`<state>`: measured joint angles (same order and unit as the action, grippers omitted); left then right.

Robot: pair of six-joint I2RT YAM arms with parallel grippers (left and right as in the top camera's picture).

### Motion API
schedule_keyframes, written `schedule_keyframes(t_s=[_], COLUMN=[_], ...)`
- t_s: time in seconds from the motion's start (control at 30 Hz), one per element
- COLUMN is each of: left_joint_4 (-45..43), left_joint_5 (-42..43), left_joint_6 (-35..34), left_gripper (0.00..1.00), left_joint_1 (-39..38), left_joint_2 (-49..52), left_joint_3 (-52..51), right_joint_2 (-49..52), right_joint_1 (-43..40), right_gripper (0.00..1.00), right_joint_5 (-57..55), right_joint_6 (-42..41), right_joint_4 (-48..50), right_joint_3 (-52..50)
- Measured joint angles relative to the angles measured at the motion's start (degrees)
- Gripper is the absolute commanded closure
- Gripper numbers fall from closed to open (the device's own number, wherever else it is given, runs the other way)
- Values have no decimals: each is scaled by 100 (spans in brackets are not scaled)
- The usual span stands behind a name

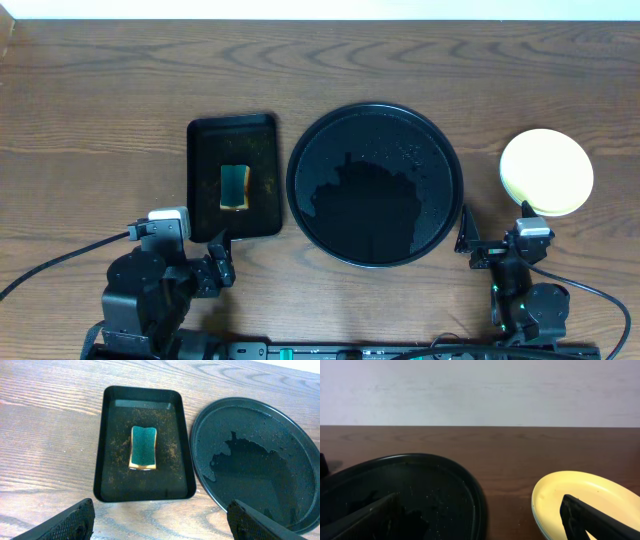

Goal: Clean dirty plates on tray and stack at the side

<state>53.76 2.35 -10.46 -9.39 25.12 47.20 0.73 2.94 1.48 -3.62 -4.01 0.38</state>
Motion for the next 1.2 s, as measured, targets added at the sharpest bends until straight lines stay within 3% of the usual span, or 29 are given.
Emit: schedule_keyframes(t_s=[0.53, 0.73, 0.93, 1.2], left_joint_4=[127, -26, -918, -3049], left_joint_5=[-20, -79, -107, -109], left_joint_6=[0, 0, 0, 2], left_gripper=[15, 15, 15, 15], left_joint_1=[26, 501, 715, 715], left_joint_2=[-20, -570, -1303, -2328], left_joint_3=[0, -487, -1644, -3475], right_joint_2=[0, -2, -4, -4], right_joint_1=[0, 0, 0, 0], right_gripper=[1, 1, 1, 1], right_joint_5=[0, 0, 0, 0], right_joint_6=[2, 2, 2, 2], right_joint_4=[0, 0, 0, -2], right_joint_3=[0, 0, 0, 0])
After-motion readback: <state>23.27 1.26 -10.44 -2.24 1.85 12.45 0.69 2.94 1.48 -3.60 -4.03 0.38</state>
